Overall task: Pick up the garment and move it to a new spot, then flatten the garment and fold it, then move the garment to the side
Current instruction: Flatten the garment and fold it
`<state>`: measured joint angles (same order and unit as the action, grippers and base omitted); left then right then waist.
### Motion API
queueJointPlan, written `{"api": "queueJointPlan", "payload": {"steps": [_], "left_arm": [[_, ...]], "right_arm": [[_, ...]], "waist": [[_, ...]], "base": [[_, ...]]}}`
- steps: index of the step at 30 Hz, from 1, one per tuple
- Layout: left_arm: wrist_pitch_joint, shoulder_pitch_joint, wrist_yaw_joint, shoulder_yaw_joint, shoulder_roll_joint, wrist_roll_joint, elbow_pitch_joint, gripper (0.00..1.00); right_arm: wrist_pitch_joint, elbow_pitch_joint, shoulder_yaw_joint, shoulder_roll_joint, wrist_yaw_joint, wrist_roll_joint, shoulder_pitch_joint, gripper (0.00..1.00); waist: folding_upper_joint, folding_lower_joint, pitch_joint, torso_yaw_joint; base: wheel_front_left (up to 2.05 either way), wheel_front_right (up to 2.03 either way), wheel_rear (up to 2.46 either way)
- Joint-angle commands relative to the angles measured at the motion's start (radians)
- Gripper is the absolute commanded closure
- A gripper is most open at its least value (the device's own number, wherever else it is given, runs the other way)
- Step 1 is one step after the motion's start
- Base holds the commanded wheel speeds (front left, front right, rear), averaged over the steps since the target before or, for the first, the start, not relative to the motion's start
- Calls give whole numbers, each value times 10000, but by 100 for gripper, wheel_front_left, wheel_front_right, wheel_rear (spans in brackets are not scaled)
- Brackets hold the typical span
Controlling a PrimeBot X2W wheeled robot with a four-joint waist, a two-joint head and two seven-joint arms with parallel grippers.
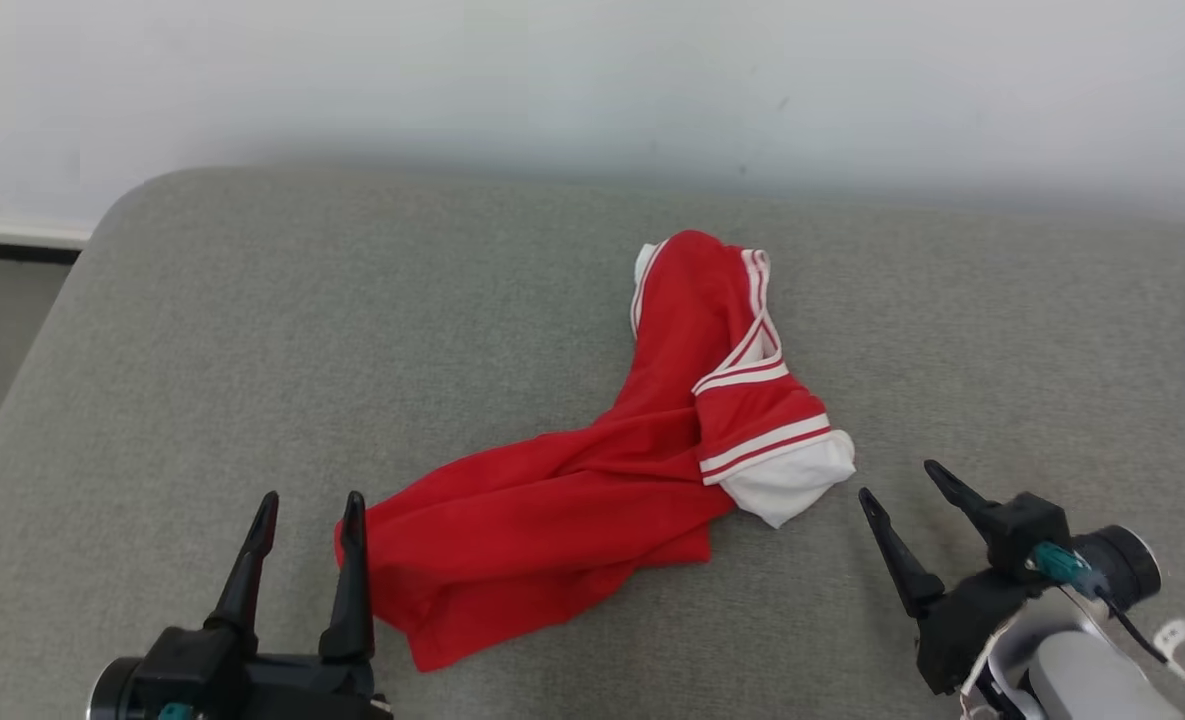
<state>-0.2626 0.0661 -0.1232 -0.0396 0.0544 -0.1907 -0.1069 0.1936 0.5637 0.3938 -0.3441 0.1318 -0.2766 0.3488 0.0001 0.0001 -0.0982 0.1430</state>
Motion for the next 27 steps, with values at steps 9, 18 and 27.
{"api": "queueJointPlan", "payload": {"steps": [9,18,27], "left_arm": [[-28,647,-63,-516,-38,-314,-246,0],[-29,305,-17,-419,-41,-414,-389,0],[-30,-141,-17,-175,-40,-380,-436,0]], "right_arm": [[21,2468,2192,-323,-27,-595,2075,38],[631,2879,2830,-181,-27,-1823,2146,100],[717,155,1969,-463,-27,-3287,291,100]], "waist": [[-1,-1,-716,974],[-1,-1,-315,692],[-1,-1,199,-224]], "base": [[0,0,0],[0,0,0],[0,0,0]]}}
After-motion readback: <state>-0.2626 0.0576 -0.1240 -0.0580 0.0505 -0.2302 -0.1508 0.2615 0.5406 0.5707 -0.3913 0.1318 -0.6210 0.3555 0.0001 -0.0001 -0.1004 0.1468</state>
